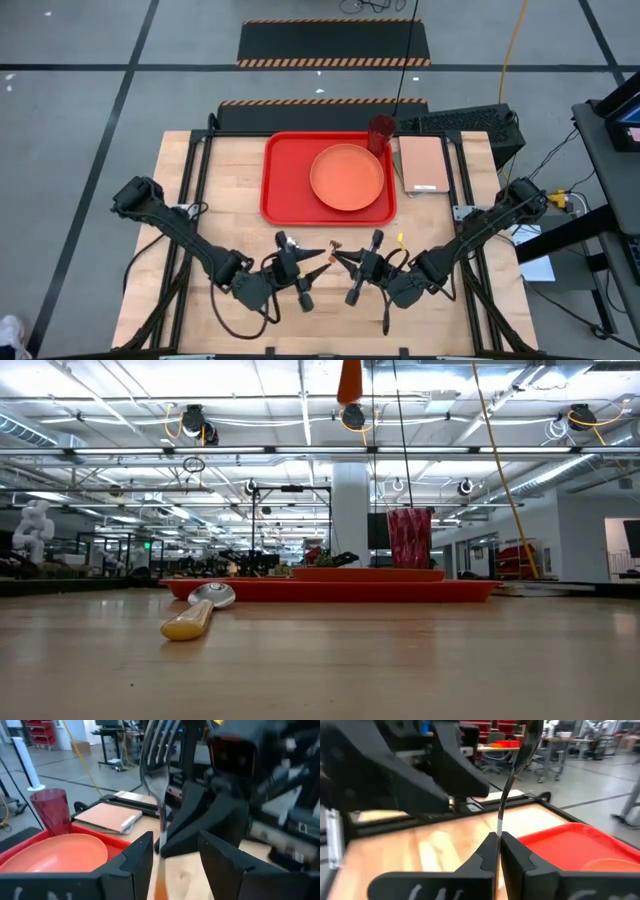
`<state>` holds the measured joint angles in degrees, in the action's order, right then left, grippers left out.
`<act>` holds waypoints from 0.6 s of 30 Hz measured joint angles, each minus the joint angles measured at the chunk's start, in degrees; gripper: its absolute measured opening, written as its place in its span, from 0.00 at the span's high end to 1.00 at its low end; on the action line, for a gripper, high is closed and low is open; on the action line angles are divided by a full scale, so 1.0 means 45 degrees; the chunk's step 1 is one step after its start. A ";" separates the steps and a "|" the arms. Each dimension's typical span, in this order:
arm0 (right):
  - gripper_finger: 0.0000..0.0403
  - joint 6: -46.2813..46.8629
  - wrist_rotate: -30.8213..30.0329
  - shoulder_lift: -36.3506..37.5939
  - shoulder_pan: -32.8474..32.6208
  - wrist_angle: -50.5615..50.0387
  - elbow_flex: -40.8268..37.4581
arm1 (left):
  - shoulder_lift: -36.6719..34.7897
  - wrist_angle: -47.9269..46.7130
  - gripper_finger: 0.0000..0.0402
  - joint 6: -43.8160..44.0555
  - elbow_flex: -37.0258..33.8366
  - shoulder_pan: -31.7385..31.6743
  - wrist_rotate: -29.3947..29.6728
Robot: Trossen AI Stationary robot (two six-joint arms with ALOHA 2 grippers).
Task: Pick and place plate/cup/fork/spoon on tray
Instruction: Put the orange fork to the left side of the orange plate on the red serving tray
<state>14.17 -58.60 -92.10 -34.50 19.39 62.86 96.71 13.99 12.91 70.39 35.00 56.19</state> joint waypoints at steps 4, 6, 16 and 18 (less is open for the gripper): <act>1.00 -0.0071 -0.0113 -0.0042 0.0009 0.0027 -0.0008 | 0.0693 0.0664 0.60 -0.0443 -0.0001 -0.0090 0.1186; 1.00 -0.0108 -0.0369 -0.0042 0.0004 0.0013 -0.0008 | 0.1016 0.0956 0.60 -0.0609 -0.0005 -0.0055 0.2240; 1.00 -0.0106 -0.0707 -0.0042 0.0009 -0.0383 -0.0008 | 0.1942 0.3867 0.60 -0.2135 -0.0005 -0.0119 0.2831; 1.00 -0.0106 -0.0707 -0.0042 0.0009 -0.0387 -0.0008 | 0.1937 0.4142 0.60 -0.2268 -0.0005 -0.0259 0.2533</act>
<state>13.69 -61.78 -92.29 -34.46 17.65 62.83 105.43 32.63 2.70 70.37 33.83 67.59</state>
